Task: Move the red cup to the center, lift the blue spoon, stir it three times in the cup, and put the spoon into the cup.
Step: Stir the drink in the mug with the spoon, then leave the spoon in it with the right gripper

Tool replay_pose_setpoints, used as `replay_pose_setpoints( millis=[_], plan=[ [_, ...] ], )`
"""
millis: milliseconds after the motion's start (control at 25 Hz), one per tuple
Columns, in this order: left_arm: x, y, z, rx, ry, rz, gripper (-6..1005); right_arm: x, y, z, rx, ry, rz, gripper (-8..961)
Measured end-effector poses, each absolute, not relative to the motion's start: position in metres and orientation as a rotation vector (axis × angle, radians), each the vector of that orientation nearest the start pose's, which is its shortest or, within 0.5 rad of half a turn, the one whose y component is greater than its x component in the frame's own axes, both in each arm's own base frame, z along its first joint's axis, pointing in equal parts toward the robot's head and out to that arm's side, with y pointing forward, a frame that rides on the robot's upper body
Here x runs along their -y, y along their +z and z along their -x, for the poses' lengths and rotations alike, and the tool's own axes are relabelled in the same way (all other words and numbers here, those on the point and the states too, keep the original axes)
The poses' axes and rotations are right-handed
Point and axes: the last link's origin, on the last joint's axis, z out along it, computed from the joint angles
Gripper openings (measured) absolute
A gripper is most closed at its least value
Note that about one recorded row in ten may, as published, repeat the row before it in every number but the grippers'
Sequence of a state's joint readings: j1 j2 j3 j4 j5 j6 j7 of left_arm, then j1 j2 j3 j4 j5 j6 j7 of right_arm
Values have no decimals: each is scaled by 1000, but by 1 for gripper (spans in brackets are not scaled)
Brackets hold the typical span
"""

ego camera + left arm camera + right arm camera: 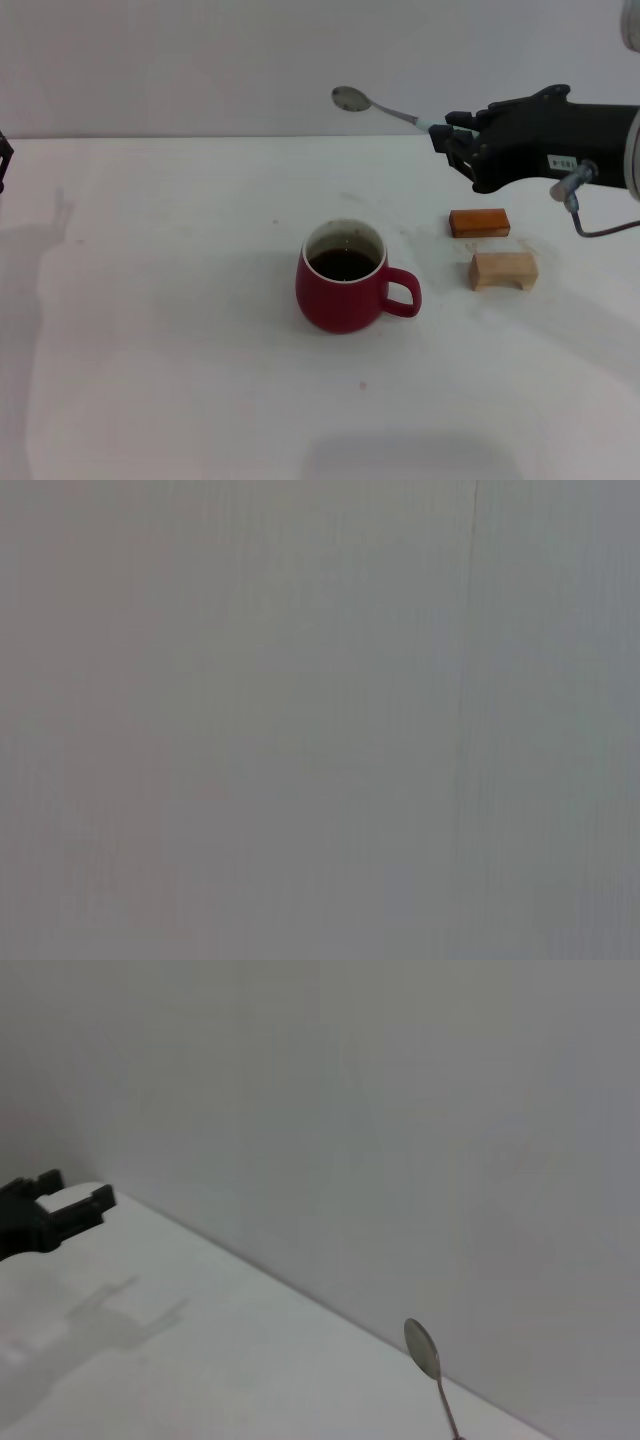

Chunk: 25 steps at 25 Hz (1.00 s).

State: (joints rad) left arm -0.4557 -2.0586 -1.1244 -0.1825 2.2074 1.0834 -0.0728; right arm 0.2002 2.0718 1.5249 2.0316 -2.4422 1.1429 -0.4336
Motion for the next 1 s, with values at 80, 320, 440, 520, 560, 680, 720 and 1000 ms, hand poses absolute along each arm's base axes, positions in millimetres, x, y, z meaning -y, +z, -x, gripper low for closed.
replay_pose_setpoints(
  millis=[80, 320, 440, 520, 560, 680, 720, 1000],
  plan=[
    [-349, 33, 356, 639, -635, 1285, 840, -309, 48, -87, -548, 245, 2396, 167],
    [-349, 33, 355, 639, -637, 1285, 840, -313, 53, -76, -541, 190, 2438, 168],
    [-349, 33, 355, 639, -637, 1285, 840, -315, 55, -70, -535, 165, 2457, 169],
    [-349, 33, 356, 639, -636, 1285, 840, -316, 56, -67, -533, 142, 2469, 169],
    [-349, 33, 356, 640, -635, 1285, 840, -316, 56, -64, -528, 122, 2481, 169],
    [-349, 33, 356, 639, -633, 1286, 840, -317, 56, -63, -524, 107, 2485, 170],
    [-349, 33, 356, 639, -631, 1286, 840, -318, 56, -63, -523, 97, 2485, 170],
    [-350, 32, 356, 641, -627, 1290, 840, -328, 50, -69, -514, -39, 2471, 172]
  ],
)
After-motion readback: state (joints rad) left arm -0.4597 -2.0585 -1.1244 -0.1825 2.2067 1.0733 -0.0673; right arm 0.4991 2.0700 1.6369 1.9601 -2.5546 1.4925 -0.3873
